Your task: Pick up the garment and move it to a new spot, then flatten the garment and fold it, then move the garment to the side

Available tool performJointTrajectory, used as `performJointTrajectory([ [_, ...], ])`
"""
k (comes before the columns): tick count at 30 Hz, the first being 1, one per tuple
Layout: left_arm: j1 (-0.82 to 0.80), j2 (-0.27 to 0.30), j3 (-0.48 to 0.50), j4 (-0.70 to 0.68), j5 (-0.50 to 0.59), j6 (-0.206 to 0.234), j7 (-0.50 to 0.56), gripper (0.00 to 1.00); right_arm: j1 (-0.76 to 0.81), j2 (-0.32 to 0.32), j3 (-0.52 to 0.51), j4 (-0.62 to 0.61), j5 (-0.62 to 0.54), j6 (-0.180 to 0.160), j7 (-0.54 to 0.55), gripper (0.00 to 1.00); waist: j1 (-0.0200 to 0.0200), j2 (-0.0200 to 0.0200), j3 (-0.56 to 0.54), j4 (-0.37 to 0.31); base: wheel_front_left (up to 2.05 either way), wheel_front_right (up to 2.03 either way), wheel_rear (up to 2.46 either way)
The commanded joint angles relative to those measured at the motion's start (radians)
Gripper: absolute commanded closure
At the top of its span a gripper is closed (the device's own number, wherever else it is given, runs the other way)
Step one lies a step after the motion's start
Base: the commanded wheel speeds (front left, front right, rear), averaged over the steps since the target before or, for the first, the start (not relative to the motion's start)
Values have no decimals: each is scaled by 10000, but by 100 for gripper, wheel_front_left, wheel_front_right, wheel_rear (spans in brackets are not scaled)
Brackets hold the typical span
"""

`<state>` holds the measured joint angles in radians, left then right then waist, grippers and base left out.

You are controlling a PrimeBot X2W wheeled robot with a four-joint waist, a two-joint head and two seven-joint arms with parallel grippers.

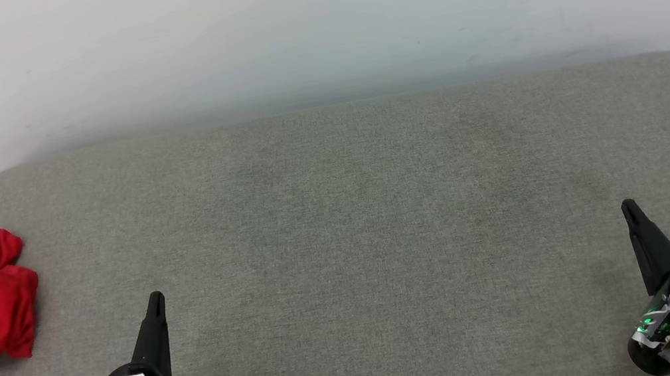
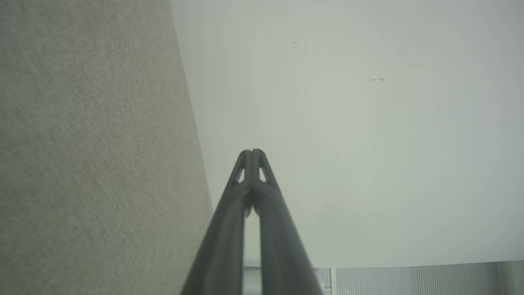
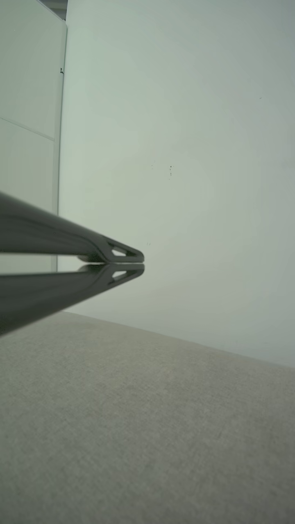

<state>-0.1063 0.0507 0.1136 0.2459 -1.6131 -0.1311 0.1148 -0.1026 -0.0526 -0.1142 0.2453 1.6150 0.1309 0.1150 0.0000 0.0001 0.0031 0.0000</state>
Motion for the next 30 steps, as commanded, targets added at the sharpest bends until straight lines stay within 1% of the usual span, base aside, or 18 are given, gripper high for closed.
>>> performJointTrajectory([
  [1, -67, -10, 19, 1, 0, -16, 17, 100, -135, 35, -11, 15, -59, -3, 21, 100, 0, -1, 0, 0, 0, 0, 0],
  [28, -67, -10, 19, 1, 0, -16, 17, 100, -135, 36, -12, 15, -60, -3, 22, 100, 0, -1, 0, 0, 0, 0, 0],
  [29, 13, 0, -6, 30, 0, 2, -3, 0, 18, 0, 2, 25, 3, 0, -1, 0, 0, -1, 0, 0, 0, 0, 0],
  [30, 53, -8, -15, 98, 0, 2, -4, 0, 74, 2, 10, 92, 4, 0, 0, 0, 0, -1, 0, 0, 0, 0, 0],
])
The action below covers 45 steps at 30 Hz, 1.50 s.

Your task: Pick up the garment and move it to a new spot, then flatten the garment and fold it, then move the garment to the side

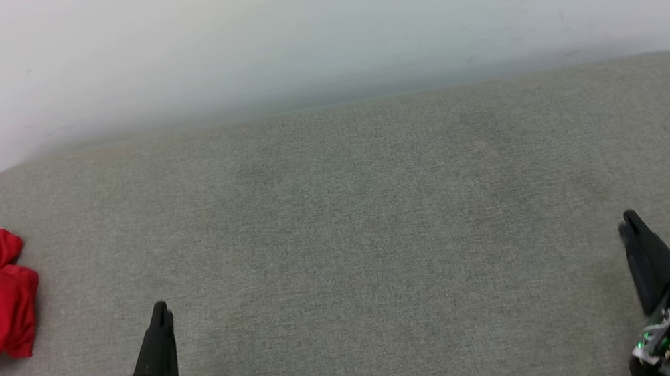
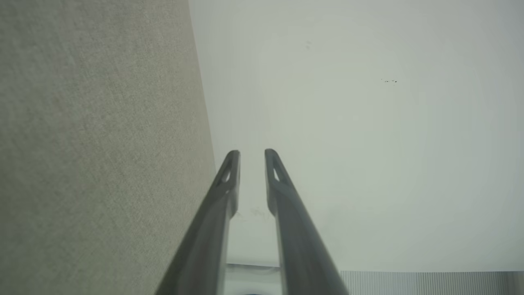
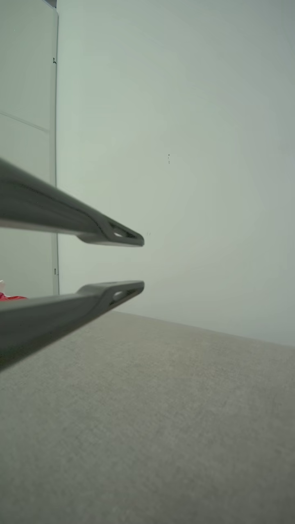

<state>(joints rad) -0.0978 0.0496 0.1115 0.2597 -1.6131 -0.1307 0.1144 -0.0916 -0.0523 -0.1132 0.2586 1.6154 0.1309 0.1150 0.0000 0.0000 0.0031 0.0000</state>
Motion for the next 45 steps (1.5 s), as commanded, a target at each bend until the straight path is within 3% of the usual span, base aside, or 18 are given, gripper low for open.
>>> performJointTrajectory([
  [1, 55, -6, -8, 50, 0, 0, -2, 0, 58, 2, 2, 50, 0, -2, 0, 0, 0, 0, 0, 0, 0, 0, 0],
  [8, 260, -14, -102, -124, 240, 0, -318, 0, 282, 3, 47, 30, -268, -2, -316, 0, 0, 0, 7, -9, 0, 0, 0],
  [14, 300, -12, -5, -310, 1051, 70, -611, 0, 357, 4, -40, -253, -1260, -2, -610, 0, 0, 0, 16, -14, 0, 0, 0],
  [33, 447, -4, -672, -1388, 5810, 1258, -1418, 0, 647, 7, 130, -1656, -5701, -2, -1420, 0, 0, 0, 80, -18, 0, 0, 0],
  [45, 575, 124, -1200, -1572, 8036, 1802, -1854, 0, 951, 9, 425, -1954, -8115, -2, -1855, 0, 0, 0, 104, -18, 0, 0, 0],
])
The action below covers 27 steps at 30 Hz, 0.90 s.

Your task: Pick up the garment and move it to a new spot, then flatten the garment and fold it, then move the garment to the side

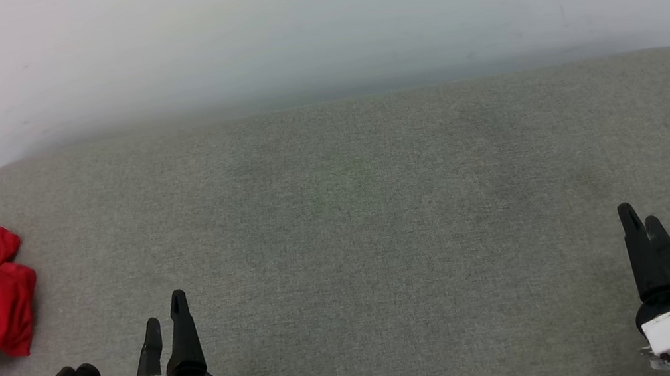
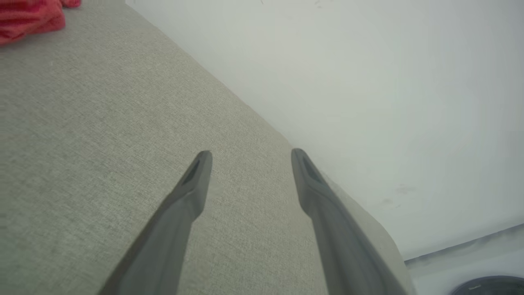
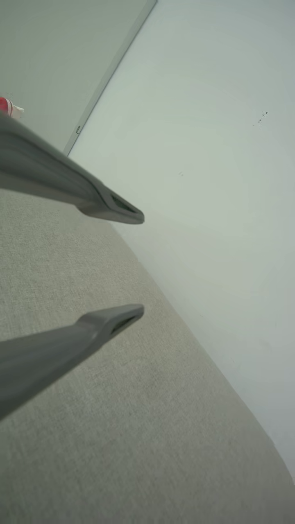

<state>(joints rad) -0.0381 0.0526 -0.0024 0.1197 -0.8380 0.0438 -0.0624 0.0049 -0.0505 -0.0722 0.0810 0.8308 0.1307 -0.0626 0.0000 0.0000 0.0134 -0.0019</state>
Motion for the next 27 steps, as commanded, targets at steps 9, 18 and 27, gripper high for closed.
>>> performJointTrajectory([
  [9, 82, 257, -502, -338, 1520, 416, -375, 0, 178, -7, 50, -219, -1620, 0, -378, 0, 0, 0, 25, 7, 0, 0, 0],
  [18, 214, 405, -846, -435, 2587, 757, -644, 0, 320, -5, 111, -287, -2716, 0, -638, 0, 0, 0, 41, 9, 0, 0, 0],
  [27, 353, 495, -1088, -521, 3432, 966, -866, 0, 483, -4, 148, -360, -3485, 0, -859, 0, 0, 0, 36, 8, 0, 0, 0],
])
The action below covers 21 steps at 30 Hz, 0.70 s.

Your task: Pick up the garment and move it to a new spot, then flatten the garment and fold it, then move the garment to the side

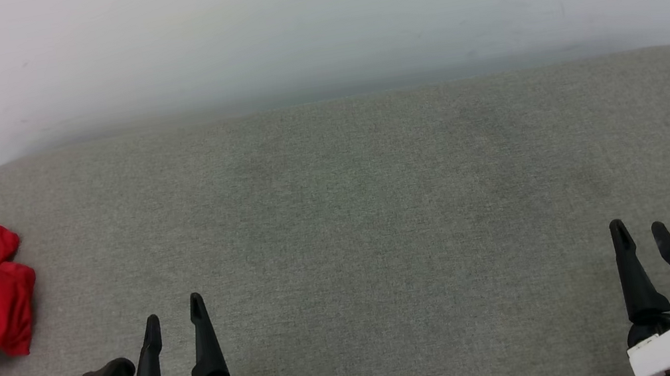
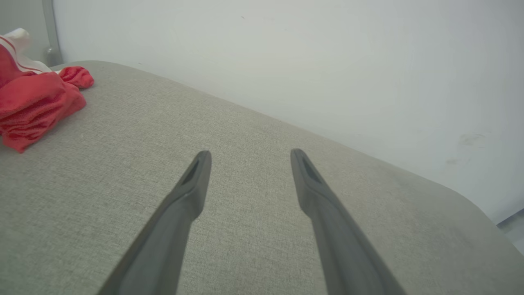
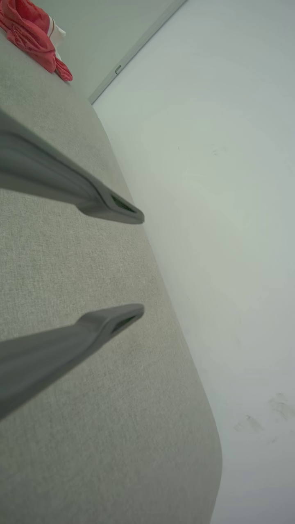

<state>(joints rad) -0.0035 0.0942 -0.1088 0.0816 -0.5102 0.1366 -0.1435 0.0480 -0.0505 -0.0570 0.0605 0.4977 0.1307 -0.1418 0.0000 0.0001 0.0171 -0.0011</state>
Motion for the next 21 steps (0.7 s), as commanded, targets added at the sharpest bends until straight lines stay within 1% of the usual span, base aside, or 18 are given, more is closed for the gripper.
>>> performJointTrajectory([
  [1, 36, 84, -49, -145, 250, 57, -77, 0, 76, -4, 0, -174, -259, 0, -99, 0, 0, -1, -2, -2, 0, 0, 0],
  [21, 349, 54, -394, -329, 2131, 205, -575, 0, 384, 1, 31, -543, -1984, 0, -577, 0, 0, -1, -49, 27, 0, 0, 0],
])
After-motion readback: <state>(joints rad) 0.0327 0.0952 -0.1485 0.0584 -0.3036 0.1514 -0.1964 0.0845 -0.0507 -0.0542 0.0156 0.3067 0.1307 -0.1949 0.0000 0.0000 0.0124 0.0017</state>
